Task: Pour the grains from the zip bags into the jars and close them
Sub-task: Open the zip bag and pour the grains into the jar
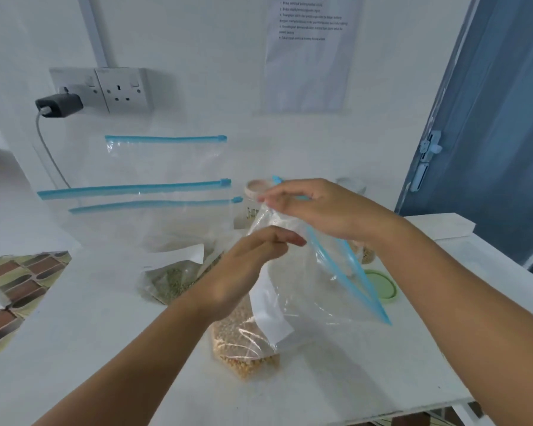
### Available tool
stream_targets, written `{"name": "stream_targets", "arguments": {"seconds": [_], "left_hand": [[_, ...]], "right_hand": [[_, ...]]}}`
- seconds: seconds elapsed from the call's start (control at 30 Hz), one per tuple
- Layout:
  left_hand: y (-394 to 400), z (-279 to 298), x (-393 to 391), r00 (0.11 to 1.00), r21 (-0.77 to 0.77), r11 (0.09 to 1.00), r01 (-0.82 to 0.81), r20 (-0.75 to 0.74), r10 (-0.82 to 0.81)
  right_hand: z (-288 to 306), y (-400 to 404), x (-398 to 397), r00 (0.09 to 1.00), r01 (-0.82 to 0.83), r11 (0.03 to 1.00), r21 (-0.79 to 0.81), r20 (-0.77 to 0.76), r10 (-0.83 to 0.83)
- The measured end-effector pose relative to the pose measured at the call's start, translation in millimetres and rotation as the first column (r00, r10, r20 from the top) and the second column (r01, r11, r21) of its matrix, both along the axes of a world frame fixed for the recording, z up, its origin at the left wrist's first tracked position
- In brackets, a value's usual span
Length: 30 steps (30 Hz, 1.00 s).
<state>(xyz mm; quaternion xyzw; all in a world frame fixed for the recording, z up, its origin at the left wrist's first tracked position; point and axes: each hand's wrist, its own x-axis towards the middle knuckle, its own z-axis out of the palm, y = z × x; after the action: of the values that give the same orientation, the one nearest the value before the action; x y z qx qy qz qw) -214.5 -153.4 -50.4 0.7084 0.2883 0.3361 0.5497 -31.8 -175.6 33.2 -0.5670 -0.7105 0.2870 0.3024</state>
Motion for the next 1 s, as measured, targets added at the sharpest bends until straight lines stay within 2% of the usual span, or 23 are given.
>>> {"name": "stream_targets", "arguments": {"seconds": [0.07, 0.17, 0.27, 0.37, 0.5, 0.63, 0.77, 0.83, 1.0], "left_hand": [[-3.5, -8.2, -10.0, 1.000, -0.032, 0.999, -0.029, -0.003, 0.028], [-2.0, -30.3, -35.8, 0.985, -0.092, 0.980, -0.175, -0.016, 0.174], [12.0, -63.2, -66.1, 0.936, -0.215, 0.911, -0.352, -0.071, 0.345], [18.1, -88.2, -81.1, 0.901, -0.371, 0.821, -0.434, -0.186, 0.392], [23.8, -98.2, -72.7, 0.912, -0.564, 0.718, -0.408, -0.207, 0.355], [35.1, -98.2, -58.0, 0.885, -0.712, 0.566, -0.416, -0.173, 0.433], [41.1, -101.5, -51.1, 0.906, -0.839, 0.483, -0.251, -0.028, 0.422], [40.7, -102.2, -46.3, 0.914, -0.841, 0.487, -0.238, -0.024, 0.406], [37.1, -108.6, -39.9, 0.875, -0.766, 0.564, -0.309, 0.004, 0.484]], "right_hand": [[-9.6, 2.8, 1.9, 0.990, 0.086, 0.994, 0.065, 0.108, -0.092], [-21.1, 5.6, 6.6, 0.965, 0.202, 0.972, 0.117, 0.148, -0.218], [-28.4, 6.5, 12.5, 0.962, 0.246, 0.963, 0.113, 0.090, -0.257], [-36.0, 5.7, 16.8, 0.961, 0.275, 0.959, 0.071, -0.062, -0.271], [-44.8, 8.5, 20.1, 0.937, 0.299, 0.954, 0.018, -0.195, -0.290], [-45.6, 6.2, 22.4, 0.901, 0.319, 0.948, -0.025, -0.302, -0.311], [-44.8, -0.2, 29.6, 0.856, 0.350, 0.936, -0.022, -0.399, -0.330], [-43.8, -3.4, 33.1, 0.818, 0.353, 0.934, -0.046, -0.469, -0.332], [-51.5, -10.5, 44.6, 0.797, 0.406, 0.914, 0.002, -0.490, -0.353]]}}
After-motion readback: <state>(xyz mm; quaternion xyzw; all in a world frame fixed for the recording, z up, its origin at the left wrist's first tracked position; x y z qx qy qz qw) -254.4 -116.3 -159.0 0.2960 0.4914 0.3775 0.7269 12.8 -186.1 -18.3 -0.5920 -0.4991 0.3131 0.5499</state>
